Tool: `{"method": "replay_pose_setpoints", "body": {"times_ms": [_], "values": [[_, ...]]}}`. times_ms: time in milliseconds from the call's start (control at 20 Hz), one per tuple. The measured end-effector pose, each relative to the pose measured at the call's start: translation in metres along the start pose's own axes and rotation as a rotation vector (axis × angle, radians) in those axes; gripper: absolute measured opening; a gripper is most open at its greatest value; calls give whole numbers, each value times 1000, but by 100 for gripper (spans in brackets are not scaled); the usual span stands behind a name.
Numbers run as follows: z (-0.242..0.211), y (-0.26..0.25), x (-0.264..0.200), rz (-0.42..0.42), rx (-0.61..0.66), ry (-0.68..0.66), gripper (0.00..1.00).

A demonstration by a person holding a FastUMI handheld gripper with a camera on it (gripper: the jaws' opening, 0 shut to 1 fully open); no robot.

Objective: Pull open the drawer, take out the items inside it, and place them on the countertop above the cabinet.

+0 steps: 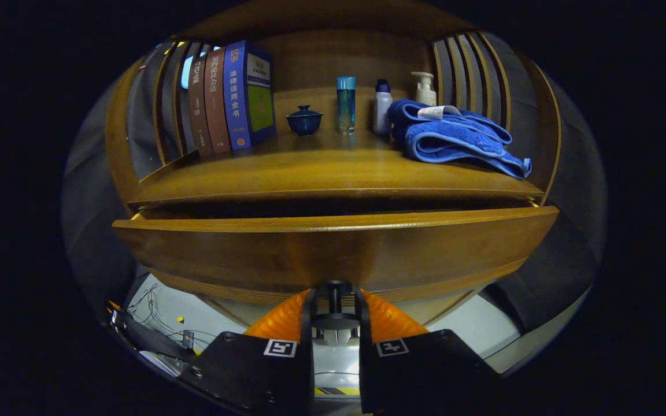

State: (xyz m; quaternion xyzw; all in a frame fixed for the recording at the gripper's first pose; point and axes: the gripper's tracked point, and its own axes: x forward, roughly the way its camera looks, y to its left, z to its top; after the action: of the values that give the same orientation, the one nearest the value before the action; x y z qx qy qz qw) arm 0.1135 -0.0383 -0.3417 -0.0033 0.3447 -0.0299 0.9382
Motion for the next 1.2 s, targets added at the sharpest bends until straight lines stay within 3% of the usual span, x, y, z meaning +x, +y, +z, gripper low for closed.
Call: {"method": "replay_pose_setpoints", "body": {"times_ms": [700, 1200], "values": [[-69, -6, -99, 11, 23, 72, 35], [-103, -5, -131, 13, 19, 101, 35]]}}
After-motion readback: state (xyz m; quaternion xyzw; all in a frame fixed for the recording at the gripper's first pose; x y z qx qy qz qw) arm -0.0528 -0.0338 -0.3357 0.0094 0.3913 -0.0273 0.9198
